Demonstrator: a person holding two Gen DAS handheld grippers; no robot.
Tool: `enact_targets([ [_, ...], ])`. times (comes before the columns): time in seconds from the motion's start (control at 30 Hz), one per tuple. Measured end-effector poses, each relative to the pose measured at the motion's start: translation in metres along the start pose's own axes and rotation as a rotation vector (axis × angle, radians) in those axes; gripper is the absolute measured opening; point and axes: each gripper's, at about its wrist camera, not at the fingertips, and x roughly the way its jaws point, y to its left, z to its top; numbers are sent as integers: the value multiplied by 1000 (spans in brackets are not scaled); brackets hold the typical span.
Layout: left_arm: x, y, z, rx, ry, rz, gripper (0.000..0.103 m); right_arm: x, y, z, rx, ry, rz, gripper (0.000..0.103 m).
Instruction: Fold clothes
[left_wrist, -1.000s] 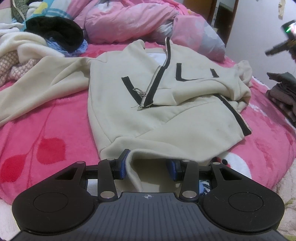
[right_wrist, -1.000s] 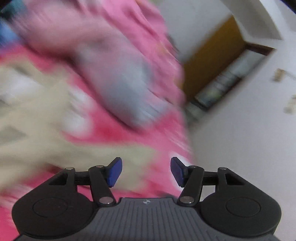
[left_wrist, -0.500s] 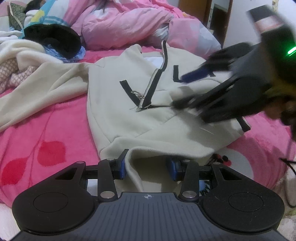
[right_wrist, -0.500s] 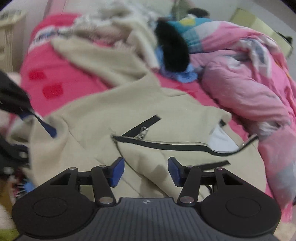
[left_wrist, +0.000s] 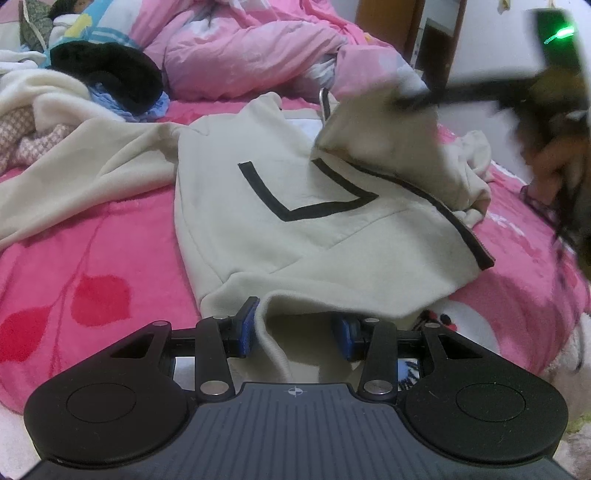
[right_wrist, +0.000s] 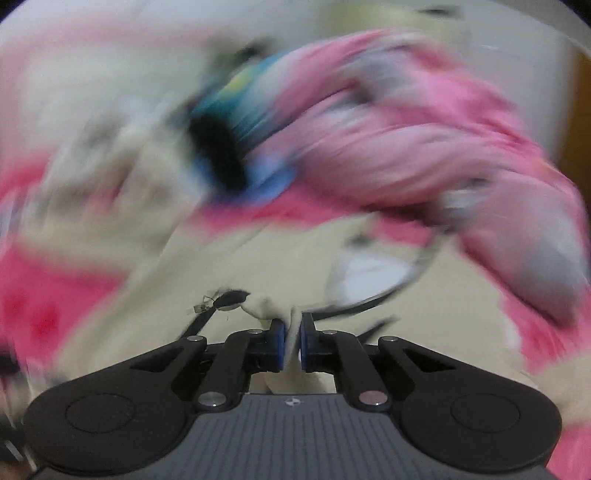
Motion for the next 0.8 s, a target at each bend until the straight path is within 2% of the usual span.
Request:
enact_targets([
  [0.1, 0, 1, 1, -7, 4, -4, 42, -67, -81, 1, 318, -138, -84, 7],
  [0.2, -1, 2, 2, -14, 7, -9, 42, -115, -144, -45, 571, -188, -180, 7],
  [0.27, -1, 3, 3, -18, 12, -9, 42, -130, -174, -88, 701, -158, -286, 8],
  [0.33, -1, 3, 5, -23, 20, -6, 42, -134, -202, -138, 863, -76, -399, 11],
  [0.4, -1, 2, 7, -23, 30, 2, 42, -134, -216, -177, 1001, 0, -452, 13],
  [0.43, -3, 1, 7, -17, 32, 11, 42, -136, -217, -192, 1043, 14, -448, 14],
  [0.53, -10, -6, 9, 25, 36, 49, 42, -145, -204, -199, 1024, -2, -456, 17],
  [0.67, -27, -24, 8, 154, 12, 97, 42, -174, -176, -169, 928, -85, -459, 17],
  [0.73, -36, -36, 7, 230, -8, 111, 43, -182, -157, -148, 834, -122, -416, 21],
  [0.77, -39, -44, 6, 276, -15, 108, 44, -179, -150, -143, 822, -110, -347, 30],
  [0.8, -37, -53, 5, 323, -13, 95, 52, -174, -144, -139, 814, -95, -272, 35],
])
